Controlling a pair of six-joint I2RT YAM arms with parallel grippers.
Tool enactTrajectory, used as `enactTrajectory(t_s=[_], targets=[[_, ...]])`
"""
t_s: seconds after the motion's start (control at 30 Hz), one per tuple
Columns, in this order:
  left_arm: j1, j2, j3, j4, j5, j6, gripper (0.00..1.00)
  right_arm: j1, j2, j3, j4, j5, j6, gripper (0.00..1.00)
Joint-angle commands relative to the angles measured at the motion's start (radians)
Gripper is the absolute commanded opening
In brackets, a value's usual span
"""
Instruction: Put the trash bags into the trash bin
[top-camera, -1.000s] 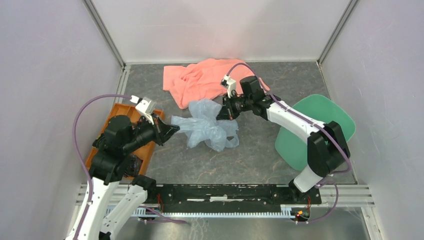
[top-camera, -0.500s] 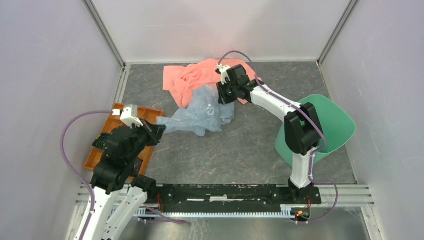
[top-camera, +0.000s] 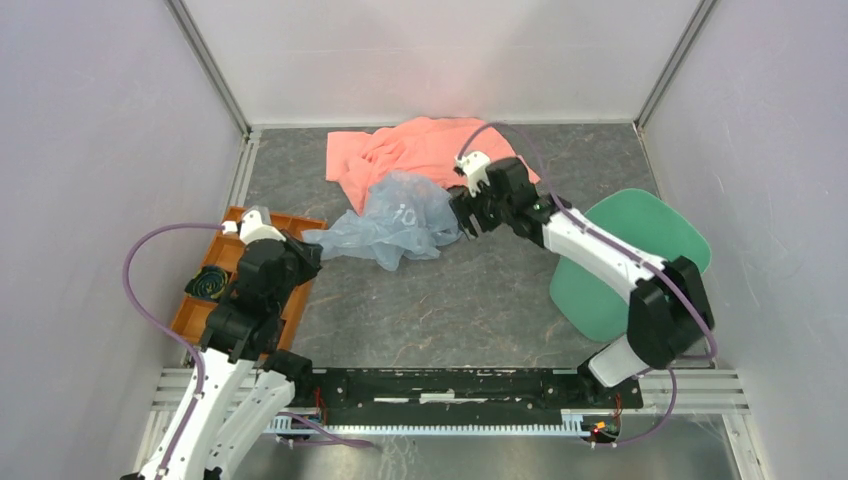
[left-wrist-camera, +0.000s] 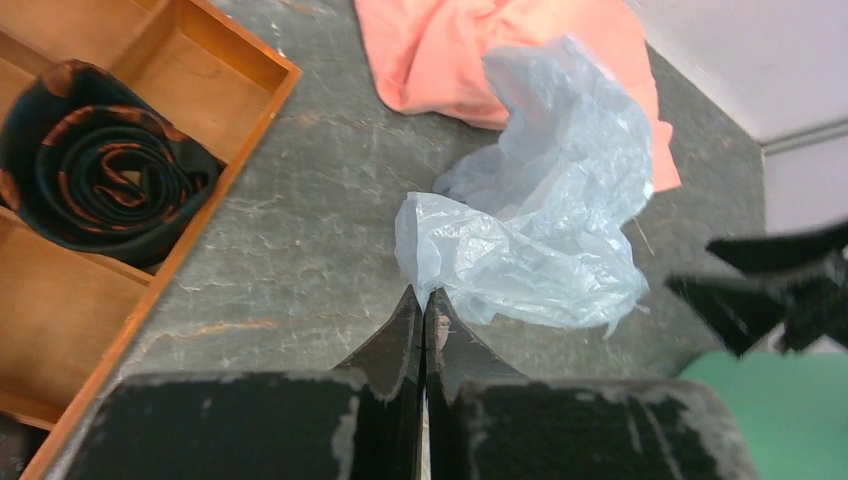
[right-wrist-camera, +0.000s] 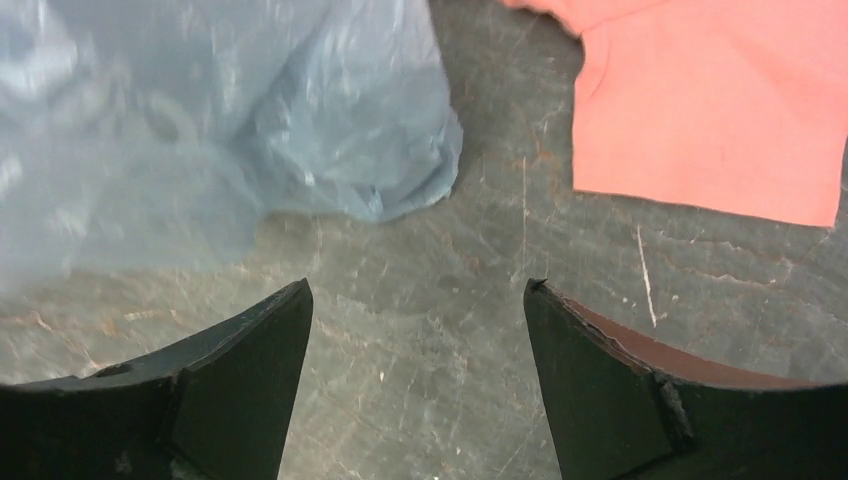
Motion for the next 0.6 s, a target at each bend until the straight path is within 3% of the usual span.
enactTrajectory(t_s=[0.0,0.13,0.23,0.3,0.47,0.57], targets=[[0.002,0.028,0.009,0.040,-0.135,-0.018,0.02,0.051,-0.113,-0.242,0.251,0.012,-0.108,0.84],[0.003,0.053,0.002,0.034,-0.153,-0.011,0.02,0.118,-0.132,-0.382,0.442,0.162,-0.196,0.79],[0.003,0.063,-0.005,0.043,-0.165,-0.014,0.02,0.146,-0.125,-0.478,0.602,0.122,-0.284,0.75],[0.003,0.076,0.002,0.044,-0.180,-0.007,0.02,0.149,-0.107,-0.533,0.708,0.000,-0.352,0.72],[0.003,0.107,0.029,0.040,-0.202,0.002,0.02,0.190,0.002,-0.537,0.877,0.037,-0.434,0.75],[0.003,0.123,0.030,0.033,-0.196,-0.011,0.02,0.194,0.084,-0.474,0.878,0.028,-0.431,0.75]])
